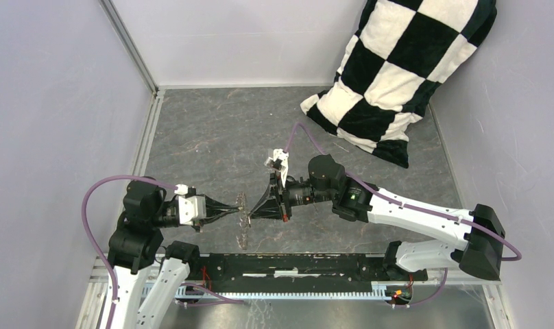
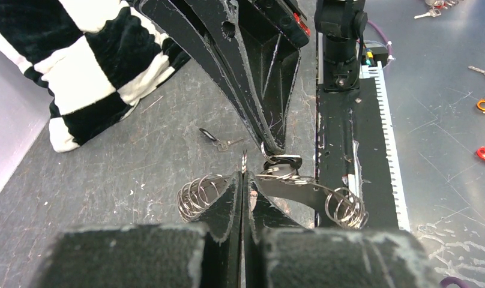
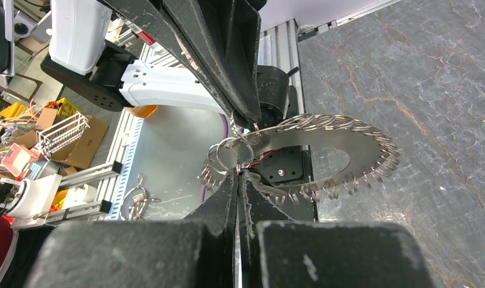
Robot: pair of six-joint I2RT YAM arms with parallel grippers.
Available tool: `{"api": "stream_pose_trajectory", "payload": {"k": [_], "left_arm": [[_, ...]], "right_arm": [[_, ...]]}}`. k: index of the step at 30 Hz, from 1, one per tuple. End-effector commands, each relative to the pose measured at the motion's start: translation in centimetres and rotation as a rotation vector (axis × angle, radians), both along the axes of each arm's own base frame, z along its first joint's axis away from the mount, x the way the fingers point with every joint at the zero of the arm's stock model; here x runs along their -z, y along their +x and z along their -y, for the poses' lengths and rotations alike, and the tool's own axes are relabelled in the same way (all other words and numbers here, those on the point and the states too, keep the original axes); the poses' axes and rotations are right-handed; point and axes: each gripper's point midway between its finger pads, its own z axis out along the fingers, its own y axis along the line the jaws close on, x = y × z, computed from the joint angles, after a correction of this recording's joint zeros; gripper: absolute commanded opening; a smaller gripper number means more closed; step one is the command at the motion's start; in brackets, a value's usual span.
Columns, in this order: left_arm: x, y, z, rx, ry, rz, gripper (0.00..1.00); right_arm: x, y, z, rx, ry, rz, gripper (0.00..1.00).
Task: Put the keys on the keyring
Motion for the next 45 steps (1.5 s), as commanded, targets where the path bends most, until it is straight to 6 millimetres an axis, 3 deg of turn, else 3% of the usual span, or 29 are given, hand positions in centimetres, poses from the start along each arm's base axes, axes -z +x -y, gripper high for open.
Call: {"api": "stream_pose_trajectory", "payload": {"k": [1,17,45], "left_arm": [[-1.0,0.1,0.1,0.009,-0.015,0.046,0.02],[-0.8,-0.2,0.1,0.015,-0.017,0.053,0.02],[0.2,-0.3,0.0,0.024,0.013,0.033,0.02]], "right_arm": [[-2.9,-0.1,-0.3,-0.029,0.077,0.052,0.0],[-3.0,0.7,-1.3,-0.009,0.061,0.049,0.0],[-2.7,2.1,-1.2,0.045,0.062,0.019,0.0]]}}
